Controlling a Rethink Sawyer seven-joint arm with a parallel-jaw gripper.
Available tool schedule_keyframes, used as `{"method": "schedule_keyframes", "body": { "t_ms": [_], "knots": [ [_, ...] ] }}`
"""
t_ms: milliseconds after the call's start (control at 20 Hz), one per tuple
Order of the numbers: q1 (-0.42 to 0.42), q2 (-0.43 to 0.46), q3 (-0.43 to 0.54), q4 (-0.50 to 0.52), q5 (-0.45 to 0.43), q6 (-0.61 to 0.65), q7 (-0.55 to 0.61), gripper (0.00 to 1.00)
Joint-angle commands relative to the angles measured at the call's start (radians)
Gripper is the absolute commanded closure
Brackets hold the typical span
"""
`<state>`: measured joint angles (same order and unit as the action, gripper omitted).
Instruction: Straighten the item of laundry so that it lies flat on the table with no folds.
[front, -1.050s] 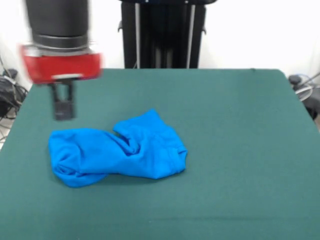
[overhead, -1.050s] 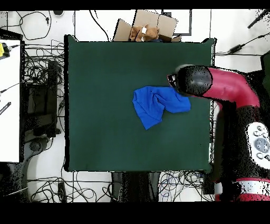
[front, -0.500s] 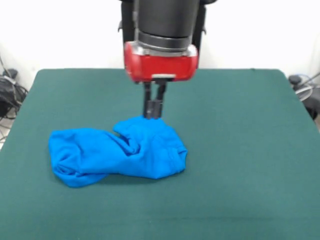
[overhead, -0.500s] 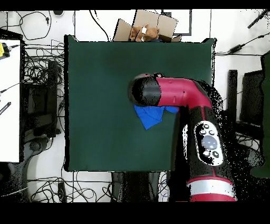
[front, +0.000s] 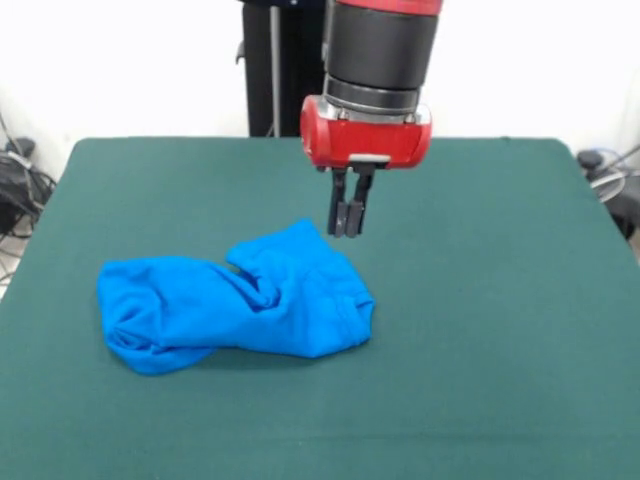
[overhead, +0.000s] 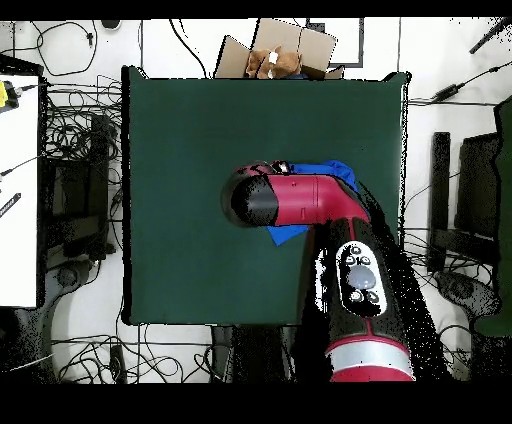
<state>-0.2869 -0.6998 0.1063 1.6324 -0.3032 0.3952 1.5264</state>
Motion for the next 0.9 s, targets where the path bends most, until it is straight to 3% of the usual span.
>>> {"method": "schedule_keyframes", "body": {
  "t_ms": [50, 450, 650, 900],
  "knots": [
    [0.002, 0.054, -0.043, 0.148, 0.028, -0.094, 0.261, 1.00],
    [-0.061, 0.115, 0.013, 0.203, 0.064, -0.219, 0.260, 1.00],
    [-0.107, 0.113, 0.058, 0.242, 0.100, -0.204, 0.237, 1.00],
    [-0.111, 0.119, 0.043, 0.252, 0.100, -0.224, 0.218, 1.00]
  ]
}}
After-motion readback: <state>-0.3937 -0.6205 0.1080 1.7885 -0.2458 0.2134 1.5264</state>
